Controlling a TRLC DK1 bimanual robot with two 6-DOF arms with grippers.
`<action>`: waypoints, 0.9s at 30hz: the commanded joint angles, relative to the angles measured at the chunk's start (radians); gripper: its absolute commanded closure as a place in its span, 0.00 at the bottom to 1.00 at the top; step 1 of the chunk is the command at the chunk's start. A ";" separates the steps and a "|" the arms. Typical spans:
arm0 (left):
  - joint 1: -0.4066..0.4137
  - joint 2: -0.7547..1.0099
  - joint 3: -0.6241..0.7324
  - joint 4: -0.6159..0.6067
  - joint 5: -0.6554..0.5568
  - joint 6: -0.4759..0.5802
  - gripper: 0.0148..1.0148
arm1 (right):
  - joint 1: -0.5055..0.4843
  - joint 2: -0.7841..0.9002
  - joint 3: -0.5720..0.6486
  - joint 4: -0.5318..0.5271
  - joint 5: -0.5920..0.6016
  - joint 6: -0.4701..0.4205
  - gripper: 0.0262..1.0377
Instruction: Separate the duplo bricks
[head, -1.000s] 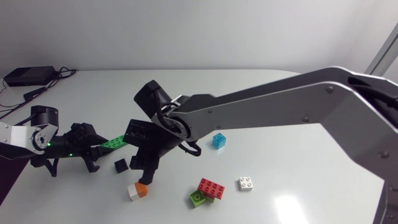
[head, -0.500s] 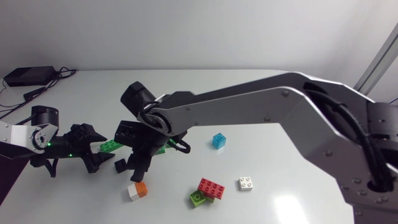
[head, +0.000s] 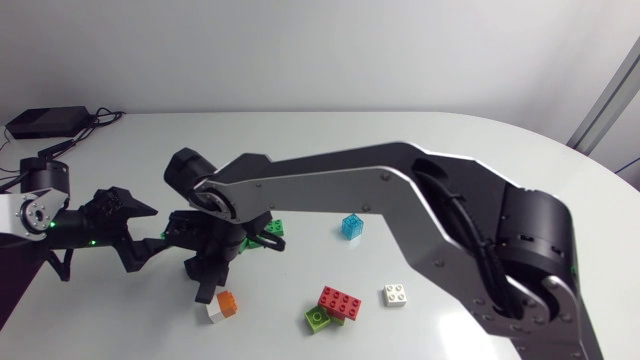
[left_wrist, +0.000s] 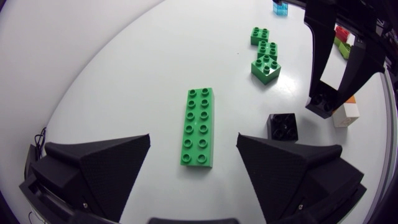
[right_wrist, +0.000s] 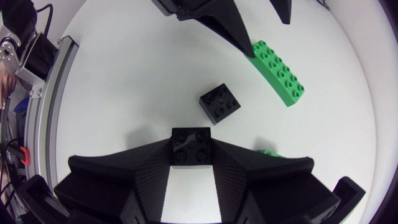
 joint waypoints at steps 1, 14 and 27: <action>0.017 -0.027 0.013 -0.018 0.015 0.027 0.04 | 0.005 0.044 0.043 -0.025 0.011 0.026 0.80; 0.032 -0.054 0.005 -0.039 0.037 0.034 0.04 | 0.018 0.081 0.090 -0.060 0.045 0.035 0.54; 0.035 -0.057 -0.003 -0.039 0.038 0.043 0.04 | 0.028 0.104 0.123 -0.102 0.071 0.032 0.46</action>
